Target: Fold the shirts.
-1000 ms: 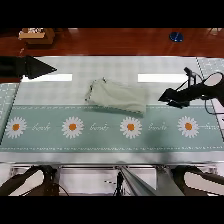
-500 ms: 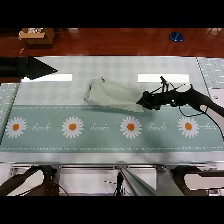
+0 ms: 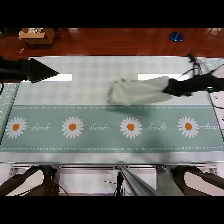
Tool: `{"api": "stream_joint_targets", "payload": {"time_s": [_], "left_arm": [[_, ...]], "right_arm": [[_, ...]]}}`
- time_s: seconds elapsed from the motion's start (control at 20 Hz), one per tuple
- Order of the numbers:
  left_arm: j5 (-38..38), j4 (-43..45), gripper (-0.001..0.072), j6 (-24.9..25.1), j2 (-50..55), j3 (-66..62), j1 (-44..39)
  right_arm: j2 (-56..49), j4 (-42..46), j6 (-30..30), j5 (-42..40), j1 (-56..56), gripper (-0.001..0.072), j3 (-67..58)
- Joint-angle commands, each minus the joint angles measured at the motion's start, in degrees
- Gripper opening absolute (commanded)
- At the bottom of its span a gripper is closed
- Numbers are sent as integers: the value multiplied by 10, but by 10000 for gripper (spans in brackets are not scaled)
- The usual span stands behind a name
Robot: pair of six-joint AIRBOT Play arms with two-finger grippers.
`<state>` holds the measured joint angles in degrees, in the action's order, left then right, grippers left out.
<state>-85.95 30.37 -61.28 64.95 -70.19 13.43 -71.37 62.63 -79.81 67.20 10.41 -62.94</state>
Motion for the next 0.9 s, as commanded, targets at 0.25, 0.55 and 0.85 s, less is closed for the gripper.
{"api": "stream_joint_targets", "payload": {"time_s": [0.25, 0.55, 0.85], "left_arm": [[0, 2, 388, 6, 0, 40, 0], [19, 2, 388, 25, 0, 40, 2], [89, 3, 388, 32, 1, 40, 17]], "right_arm": [[151, 357, -56, 290, 336, 20, -17], [163, 403, -58, 396, 474, 21, 49], [238, 556, -60, 332, 614, 22, 180]]}}
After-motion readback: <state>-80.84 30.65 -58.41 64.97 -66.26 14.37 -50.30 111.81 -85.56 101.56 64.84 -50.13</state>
